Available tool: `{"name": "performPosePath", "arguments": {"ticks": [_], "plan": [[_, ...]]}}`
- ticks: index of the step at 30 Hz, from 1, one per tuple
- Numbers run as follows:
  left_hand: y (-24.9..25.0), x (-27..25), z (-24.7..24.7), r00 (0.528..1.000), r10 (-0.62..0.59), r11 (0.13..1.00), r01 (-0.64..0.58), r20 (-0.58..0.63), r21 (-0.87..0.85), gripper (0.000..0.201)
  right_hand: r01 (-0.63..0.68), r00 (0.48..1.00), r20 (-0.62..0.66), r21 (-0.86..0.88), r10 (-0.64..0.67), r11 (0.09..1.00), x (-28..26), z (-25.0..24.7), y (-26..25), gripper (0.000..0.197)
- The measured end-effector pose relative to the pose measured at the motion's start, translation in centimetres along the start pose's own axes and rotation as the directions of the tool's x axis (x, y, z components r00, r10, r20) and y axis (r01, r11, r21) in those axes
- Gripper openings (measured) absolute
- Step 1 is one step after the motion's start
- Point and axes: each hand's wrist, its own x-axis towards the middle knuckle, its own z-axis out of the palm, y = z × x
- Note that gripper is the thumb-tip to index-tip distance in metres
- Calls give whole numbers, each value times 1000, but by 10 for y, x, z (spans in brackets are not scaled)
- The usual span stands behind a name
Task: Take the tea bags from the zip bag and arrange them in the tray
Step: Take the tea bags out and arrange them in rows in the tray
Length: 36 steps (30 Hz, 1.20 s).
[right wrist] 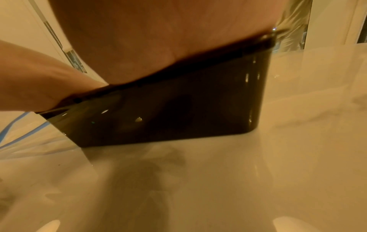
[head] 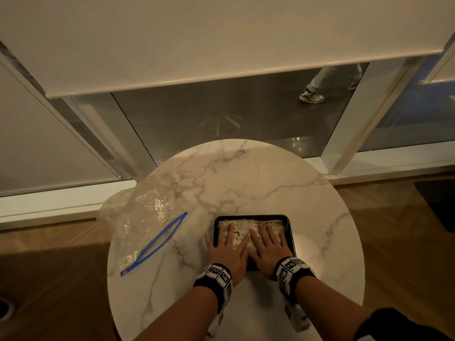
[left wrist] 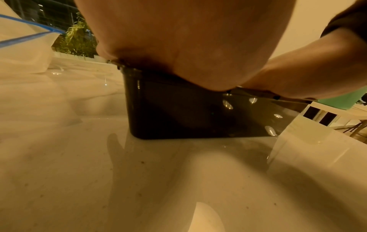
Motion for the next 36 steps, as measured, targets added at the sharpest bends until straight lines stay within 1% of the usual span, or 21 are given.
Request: {"name": "performPosePath", "arguments": {"ticks": [1, 3, 5, 7, 10, 12, 14, 16, 18, 20, 22, 24, 25, 26, 28, 29, 32, 34, 36], "plan": [[0, 1, 2, 1000, 9, 1000, -9, -27, -4, 54, 2, 1000, -14, 11, -2, 1000, -1, 0, 0, 65], [1, -2, -2, 997, 32, 999, -34, -65, -24, 53, -8, 996, -88, 55, 12, 998, -4, -1, -1, 65], [2, -4, -4, 998, 64, 997, -65, -27, -34, 52, -43, 984, -171, 98, 59, 994, -7, -4, -1, 66], [1, -3, 0, 989, 136, 990, -137, -56, -14, 52, -84, 969, -223, 104, 105, 991, -9, -3, -2, 68], [0, -1, 2, 973, 228, 973, -229, -38, -29, 54, -135, 946, -280, 122, 165, 983, -9, 1, -5, 72], [-1, -1, 3, 970, 243, 970, -243, -32, -3, 68, -156, 940, -281, 148, 193, 977, -8, 3, -5, 74], [-1, 1, 7, 956, 283, 958, -278, -76, 67, 83, -162, 949, -244, 155, 197, 974, -7, 3, -5, 75], [0, 1, 5, 959, 279, 960, -277, -50, 49, 85, -164, 958, -210, 154, 194, 974, -6, 3, -5, 76], [0, -1, 3, 960, 277, 960, -275, -42, 45, 78, -164, 963, -189, 149, 191, 975, -5, 3, -5, 77], [-1, -2, 1, 962, 268, 964, -267, -56, 18, 68, -158, 965, -189, 141, 183, 977, -6, 2, -5, 77], [-3, -5, 2, 958, 241, 968, -248, -159, -28, 60, -130, 958, -241, 117, 155, 985, -9, 0, -6, 74], [-9, -10, -1, 959, 129, 977, -166, -252, -132, 61, -70, 946, -312, 81, 92, 994, -12, -5, -9, 70], [-13, -12, -1, 955, 41, 974, -104, -292, -202, 64, -25, 940, -339, 69, 47, 997, -13, -9, -12, 68], [-17, -15, -3, 952, -44, 962, -42, -304, -271, 67, 30, 937, -350, 63, -6, 998, -12, -13, -16, 68], [-25, -21, -2, 947, -165, 929, 55, -277, -366, 71, 137, 943, -313, 48, -115, 989, -9, -21, -28, 68], [-28, -23, -2, 947, -194, 920, 85, -256, -383, 71, 178, 944, -287, 38, -160, 983, -6, -24, -35, 71], [-34, -26, 7, 970, -180, 927, 111, -165, -357, 65, 251, 944, -232, 56, -232, 966, 5, -26, -57, 89], [-36, -26, 12, 975, -177, 910, 109, -137, -400, 62, 267, 947, -202, 59, -250, 962, 12, -20, -66, 93], [-37, -25, 15, 978, -170, 907, 107, -122, -407, 64, 263, 953, -167, 48, -252, 964, 16, -11, -70, 93]]}}
